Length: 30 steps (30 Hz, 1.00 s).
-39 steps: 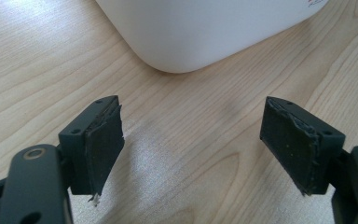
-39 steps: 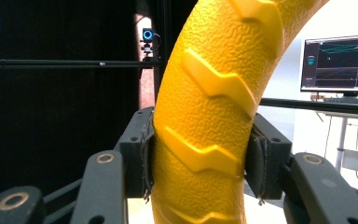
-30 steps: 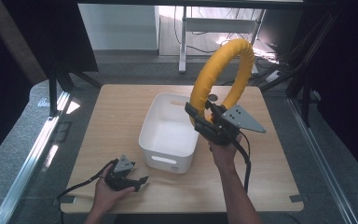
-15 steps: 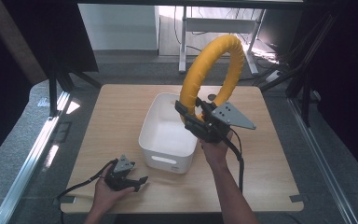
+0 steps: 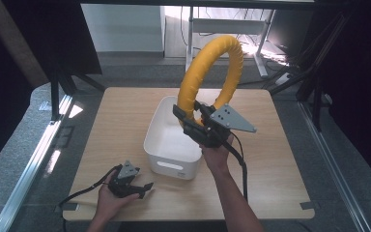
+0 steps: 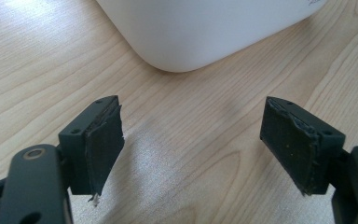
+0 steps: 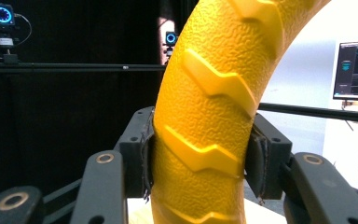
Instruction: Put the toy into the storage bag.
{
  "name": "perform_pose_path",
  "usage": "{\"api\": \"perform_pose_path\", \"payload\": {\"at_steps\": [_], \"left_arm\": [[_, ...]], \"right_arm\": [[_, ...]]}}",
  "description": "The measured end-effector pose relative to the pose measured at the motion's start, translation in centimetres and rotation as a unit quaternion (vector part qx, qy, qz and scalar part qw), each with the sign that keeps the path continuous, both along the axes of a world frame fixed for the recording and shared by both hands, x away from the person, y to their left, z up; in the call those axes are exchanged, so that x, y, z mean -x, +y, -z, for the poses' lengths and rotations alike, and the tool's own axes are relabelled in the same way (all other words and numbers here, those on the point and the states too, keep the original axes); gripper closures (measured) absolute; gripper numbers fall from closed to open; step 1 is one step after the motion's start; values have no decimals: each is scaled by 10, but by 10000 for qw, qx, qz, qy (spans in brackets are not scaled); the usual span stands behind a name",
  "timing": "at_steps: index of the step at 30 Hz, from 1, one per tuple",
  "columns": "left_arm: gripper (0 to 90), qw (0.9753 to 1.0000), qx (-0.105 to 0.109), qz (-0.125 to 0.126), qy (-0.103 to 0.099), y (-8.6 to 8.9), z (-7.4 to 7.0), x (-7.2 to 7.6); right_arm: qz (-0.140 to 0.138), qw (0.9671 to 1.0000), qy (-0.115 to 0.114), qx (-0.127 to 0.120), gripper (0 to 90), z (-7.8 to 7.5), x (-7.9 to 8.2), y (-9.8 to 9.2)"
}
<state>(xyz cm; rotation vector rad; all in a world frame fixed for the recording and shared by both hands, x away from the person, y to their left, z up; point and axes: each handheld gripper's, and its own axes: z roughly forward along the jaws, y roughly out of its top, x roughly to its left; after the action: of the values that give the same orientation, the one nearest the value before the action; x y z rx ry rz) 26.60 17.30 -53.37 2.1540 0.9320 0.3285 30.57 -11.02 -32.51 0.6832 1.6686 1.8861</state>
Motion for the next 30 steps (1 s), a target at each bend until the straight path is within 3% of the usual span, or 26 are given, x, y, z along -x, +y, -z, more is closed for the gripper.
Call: {"api": "perform_pose_path", "payload": {"at_steps": [30], "left_arm": [[211, 10000, 20, 46, 39, 0, 1, 0]], "right_arm": [[-294, 9993, 209, 6, 501, 13, -6, 35]]}}
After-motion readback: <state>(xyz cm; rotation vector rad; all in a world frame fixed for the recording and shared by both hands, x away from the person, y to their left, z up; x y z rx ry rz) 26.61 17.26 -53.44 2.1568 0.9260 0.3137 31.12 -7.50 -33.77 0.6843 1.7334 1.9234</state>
